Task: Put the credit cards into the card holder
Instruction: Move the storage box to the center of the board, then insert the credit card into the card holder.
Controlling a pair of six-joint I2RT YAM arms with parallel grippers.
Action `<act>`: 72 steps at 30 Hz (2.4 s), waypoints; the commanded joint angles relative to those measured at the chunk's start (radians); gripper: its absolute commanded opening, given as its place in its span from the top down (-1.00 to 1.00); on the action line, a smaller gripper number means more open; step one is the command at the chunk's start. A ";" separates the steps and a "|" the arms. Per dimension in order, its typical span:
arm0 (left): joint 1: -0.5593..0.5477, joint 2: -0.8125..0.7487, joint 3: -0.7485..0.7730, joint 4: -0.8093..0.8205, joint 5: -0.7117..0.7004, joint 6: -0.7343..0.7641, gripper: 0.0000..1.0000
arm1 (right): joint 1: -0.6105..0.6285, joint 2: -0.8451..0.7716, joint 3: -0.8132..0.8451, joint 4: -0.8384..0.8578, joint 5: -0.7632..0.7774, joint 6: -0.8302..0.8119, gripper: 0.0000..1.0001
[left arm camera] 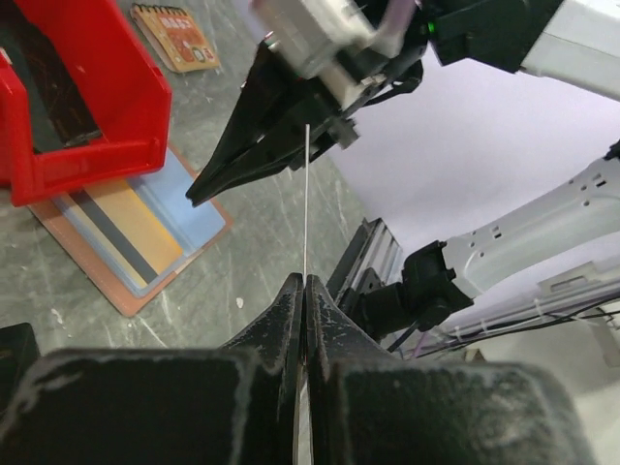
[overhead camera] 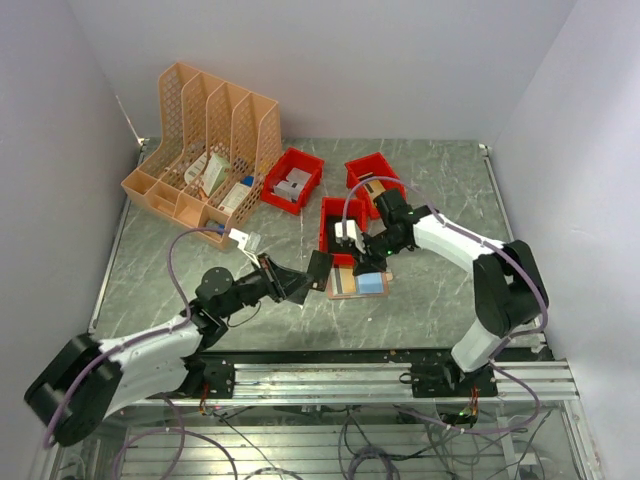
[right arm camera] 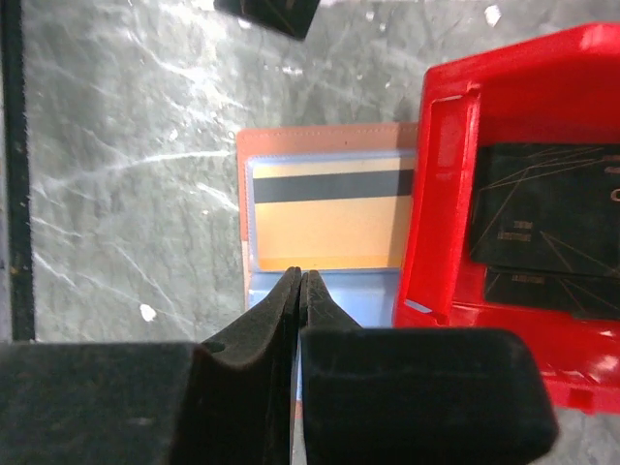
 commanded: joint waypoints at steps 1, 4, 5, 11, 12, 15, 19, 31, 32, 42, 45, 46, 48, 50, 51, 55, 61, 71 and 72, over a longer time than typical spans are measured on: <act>0.010 -0.173 0.056 -0.400 -0.023 0.137 0.86 | 0.030 0.043 0.021 0.034 0.110 -0.033 1.00; 0.016 -0.229 0.058 -0.469 -0.021 0.152 0.86 | 0.044 0.106 0.048 0.065 0.152 0.007 1.00; 0.016 -0.237 0.055 -0.474 -0.015 0.150 0.86 | 0.045 0.126 0.057 0.078 0.168 0.020 1.00; 0.016 -0.220 0.030 -0.409 0.036 0.117 0.86 | 0.046 0.207 0.123 0.147 0.224 0.104 1.00; 0.016 -0.214 0.026 -0.392 0.039 0.110 0.86 | 0.046 0.215 0.135 0.162 0.238 0.121 1.00; 0.016 -0.181 0.016 -0.326 0.050 0.089 0.86 | 0.045 0.234 0.173 0.201 0.277 0.164 1.00; 0.016 -0.104 0.023 -0.267 0.060 0.072 0.86 | 0.045 0.286 0.238 0.225 0.309 0.202 1.00; -0.038 0.268 0.072 0.084 -0.031 -0.104 0.86 | -0.104 0.175 0.266 -0.024 -0.140 0.137 0.92; -0.044 0.302 0.089 0.105 -0.038 -0.122 0.86 | -0.124 0.145 0.237 -0.047 -0.167 0.130 0.86; -0.079 0.593 0.182 0.276 -0.082 -0.229 0.86 | -0.178 -0.037 -0.059 0.117 0.067 0.379 0.07; -0.079 0.679 0.198 0.347 -0.086 -0.263 0.86 | -0.179 -0.005 -0.046 0.111 0.147 0.402 0.35; -0.079 0.708 0.203 0.359 -0.091 -0.272 0.86 | -0.178 0.005 -0.046 0.118 0.173 0.415 0.48; -0.081 0.740 0.216 0.367 -0.090 -0.279 0.86 | -0.180 0.023 -0.038 0.113 0.194 0.425 0.63; -0.081 0.763 0.231 0.357 -0.088 -0.280 0.86 | -0.182 0.038 -0.040 0.117 0.213 0.434 0.63; -0.080 0.771 0.237 0.346 -0.087 -0.282 0.86 | -0.181 0.048 -0.042 0.120 0.225 0.436 0.60; -0.080 0.792 0.261 0.313 -0.082 -0.279 0.86 | -0.182 0.075 -0.039 0.126 0.264 0.442 0.46; -0.079 0.837 0.293 0.273 -0.062 -0.298 0.86 | -0.182 0.091 -0.041 0.135 0.295 0.443 0.40; -0.080 0.859 0.318 0.233 -0.056 -0.304 0.86 | -0.182 0.111 -0.045 0.140 0.316 0.438 0.37; -0.080 0.862 0.318 0.231 -0.057 -0.305 0.86 | -0.181 0.115 -0.044 0.138 0.314 0.438 0.38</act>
